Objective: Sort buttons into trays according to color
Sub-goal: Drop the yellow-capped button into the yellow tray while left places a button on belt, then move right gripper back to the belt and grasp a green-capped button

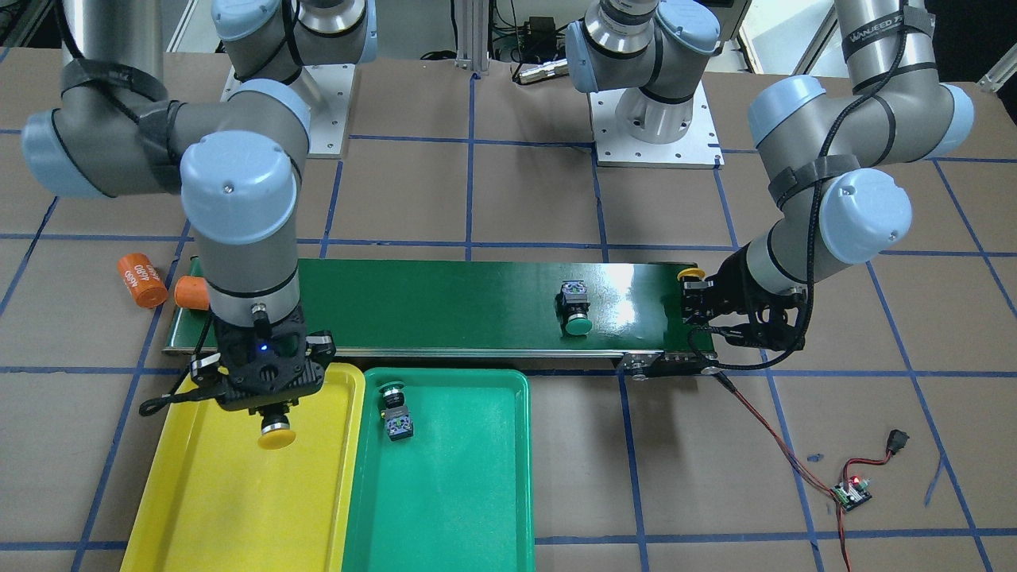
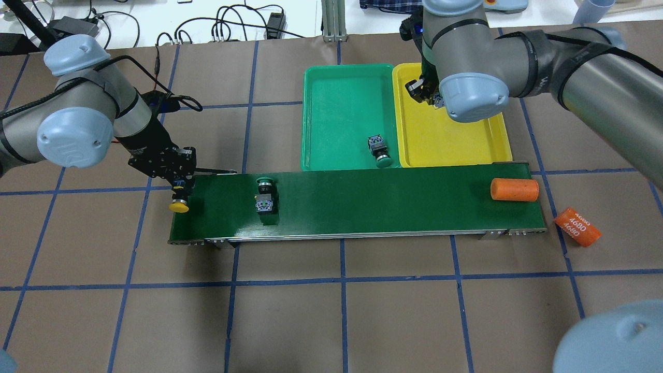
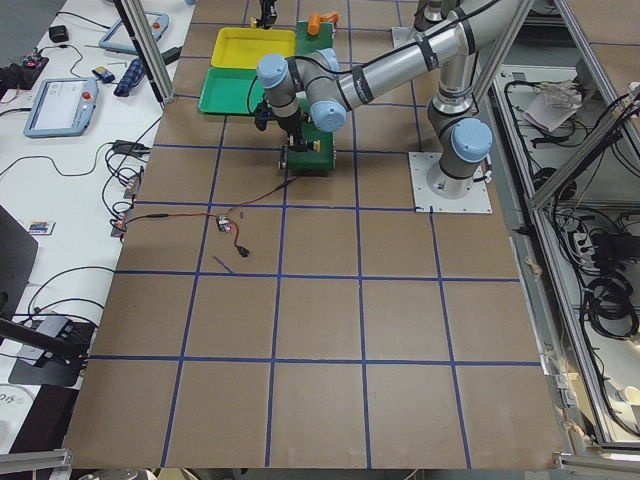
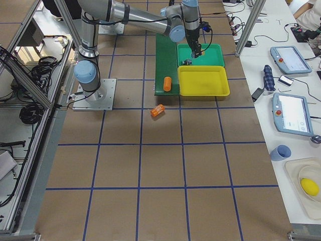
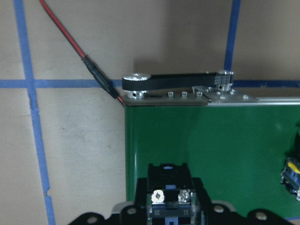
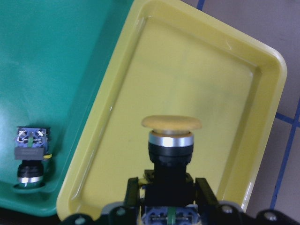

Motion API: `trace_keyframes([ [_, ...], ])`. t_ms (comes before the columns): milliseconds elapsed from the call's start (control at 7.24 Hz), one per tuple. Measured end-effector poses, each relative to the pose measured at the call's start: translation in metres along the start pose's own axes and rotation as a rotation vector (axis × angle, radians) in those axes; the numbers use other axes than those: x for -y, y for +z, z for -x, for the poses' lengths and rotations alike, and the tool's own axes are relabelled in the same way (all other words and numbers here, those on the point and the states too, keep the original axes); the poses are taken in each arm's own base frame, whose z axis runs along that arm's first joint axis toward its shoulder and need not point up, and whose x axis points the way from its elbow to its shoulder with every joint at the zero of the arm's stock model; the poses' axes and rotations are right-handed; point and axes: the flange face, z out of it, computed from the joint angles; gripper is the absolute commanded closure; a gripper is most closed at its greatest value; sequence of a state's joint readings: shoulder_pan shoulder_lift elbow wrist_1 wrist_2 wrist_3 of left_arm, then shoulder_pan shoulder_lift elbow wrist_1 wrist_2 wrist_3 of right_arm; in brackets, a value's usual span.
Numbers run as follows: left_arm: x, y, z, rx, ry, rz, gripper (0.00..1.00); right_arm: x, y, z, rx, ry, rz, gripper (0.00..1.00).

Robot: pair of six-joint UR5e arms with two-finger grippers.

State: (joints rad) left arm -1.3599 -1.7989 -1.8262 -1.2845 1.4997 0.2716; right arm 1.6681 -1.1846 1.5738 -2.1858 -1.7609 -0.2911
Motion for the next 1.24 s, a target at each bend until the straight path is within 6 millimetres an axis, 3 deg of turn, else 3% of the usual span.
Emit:
trace_keyframes([
  [138, 0.003, 0.003, -0.001, 0.002, 0.017, -0.006, 1.0, 0.007, 0.026, -0.017, -0.004, -0.009, -0.005, 0.7],
  [276, 0.004, 0.007, -0.001, 0.003, 0.025, -0.006, 0.32, 0.012, 0.055, -0.025, -0.004, -0.008, -0.007, 0.01],
  [414, 0.006, 0.009, 0.0, 0.003, 0.028, -0.007, 0.0, 0.013, 0.074, -0.028, 0.0, -0.005, 0.001, 0.0],
  [691, 0.007, 0.007, -0.001, 0.004, 0.027, -0.018, 0.0, 0.012, 0.079, -0.026, 0.002, -0.001, 0.005, 0.0],
  [829, 0.006, -0.003, -0.003, 0.01, 0.026, -0.037, 0.0, 0.01, 0.065, -0.025, 0.002, 0.0, 0.002, 0.0],
  [967, 0.004, -0.026, -0.006, 0.025, 0.027, -0.08, 0.0, 0.004, 0.043, -0.022, 0.007, 0.01, 0.009, 0.0],
  [1243, -0.01, -0.098, -0.013, 0.069, 0.023, -0.151, 0.0, -0.011, -0.02, 0.009, 0.025, 0.059, 0.036, 0.0],
])
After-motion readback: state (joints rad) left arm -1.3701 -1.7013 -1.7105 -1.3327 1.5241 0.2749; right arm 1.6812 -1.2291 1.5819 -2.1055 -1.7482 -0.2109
